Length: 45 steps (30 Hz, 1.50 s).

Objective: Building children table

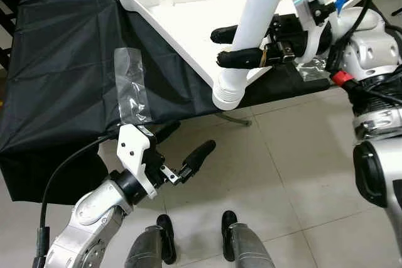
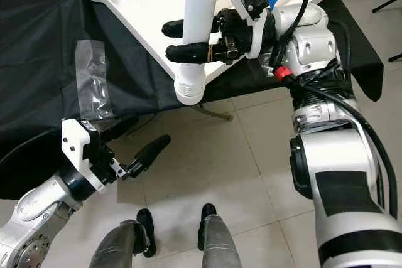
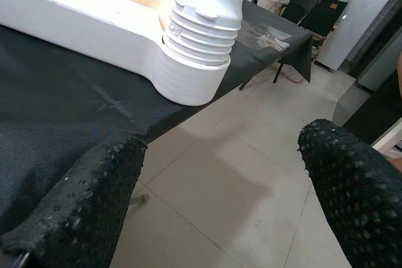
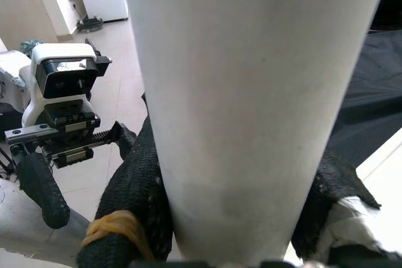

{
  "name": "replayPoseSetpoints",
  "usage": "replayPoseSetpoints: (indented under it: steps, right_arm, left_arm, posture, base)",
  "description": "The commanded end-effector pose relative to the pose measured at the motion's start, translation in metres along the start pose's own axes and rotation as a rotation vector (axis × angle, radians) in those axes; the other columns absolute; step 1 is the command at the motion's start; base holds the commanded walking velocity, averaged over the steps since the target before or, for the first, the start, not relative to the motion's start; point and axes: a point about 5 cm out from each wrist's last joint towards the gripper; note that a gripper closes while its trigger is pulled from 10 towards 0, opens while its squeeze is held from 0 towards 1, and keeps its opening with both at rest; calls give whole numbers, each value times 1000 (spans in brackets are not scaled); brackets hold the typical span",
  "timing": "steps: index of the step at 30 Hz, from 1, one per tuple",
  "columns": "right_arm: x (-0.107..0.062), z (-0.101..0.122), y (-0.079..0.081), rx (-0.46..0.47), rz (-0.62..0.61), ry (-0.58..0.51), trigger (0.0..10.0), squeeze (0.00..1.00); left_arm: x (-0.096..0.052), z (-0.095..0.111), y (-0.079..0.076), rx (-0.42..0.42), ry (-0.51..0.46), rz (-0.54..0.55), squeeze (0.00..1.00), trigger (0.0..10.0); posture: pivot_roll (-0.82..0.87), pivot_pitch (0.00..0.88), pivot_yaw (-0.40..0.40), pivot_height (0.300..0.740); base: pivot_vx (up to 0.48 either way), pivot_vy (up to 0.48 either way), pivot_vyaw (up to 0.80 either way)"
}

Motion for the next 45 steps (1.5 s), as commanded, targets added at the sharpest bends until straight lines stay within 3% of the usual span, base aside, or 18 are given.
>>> replayPoseSetpoints:
  steps: [1,12,24,28,30,38,41,43,45]
  right_arm:
    - [-1,-4,1,1,14,48,10000,0]
    - [19,-19,2,14,-45,61,10000,0]
    - [21,-33,10,45,-178,96,10000,0]
    - [21,-39,13,75,-294,116,10000,0]
    - [21,-45,18,104,-419,130,10000,0]
    - [24,-50,26,119,-504,140,10000,0]
    - [42,-62,46,172,-760,180,10000,0]
    - [42,-62,46,172,-760,180,10000,0]
    - [51,-69,58,218,-909,211,10000,0]
  left_arm:
    - [-2,-5,-1,-5,19,0,0,10000]
    - [-2,-5,-2,0,19,0,0,10000]
    - [-2,-7,-2,-2,21,-2,0,10000]
    - [-2,-8,-1,-3,24,-3,0,10000]
    - [-2,-8,-1,-3,25,-2,0,10000]
    - [-2,-9,-1,-2,26,-2,0,10000]
    - [-2,-10,1,-1,28,-1,0,10000]
    - [-2,-10,1,-1,28,-1,0,10000]
    - [-2,-12,2,3,29,1,0,10000]
  posture:
    - [-33,452,-11,740]
    - [-36,451,-15,740]
    - [-46,437,-14,740]
    - [-47,432,-14,740]
    - [-49,424,-8,740]
    - [-51,416,-7,740]
    - [-56,406,-6,740]
    - [-56,406,-6,740]
    - [-57,396,-8,740]
  base:
    - [0,0,0]
    - [0,0,0]
    - [0,0,0]
    - [0,0,0]
    - [0,0,0]
    - [0,0,0]
    - [0,0,0]
    - [0,0,0]
    - [0,0,0]
Point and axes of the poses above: a point about 5 cm out from each wrist's last joint towards the gripper, its own x axis pointing out of the wrist towards the gripper, its own z axis along the axis of the wrist's last joint, y = z × x, and after that the axes turned 8 degrees about -x, right-handed
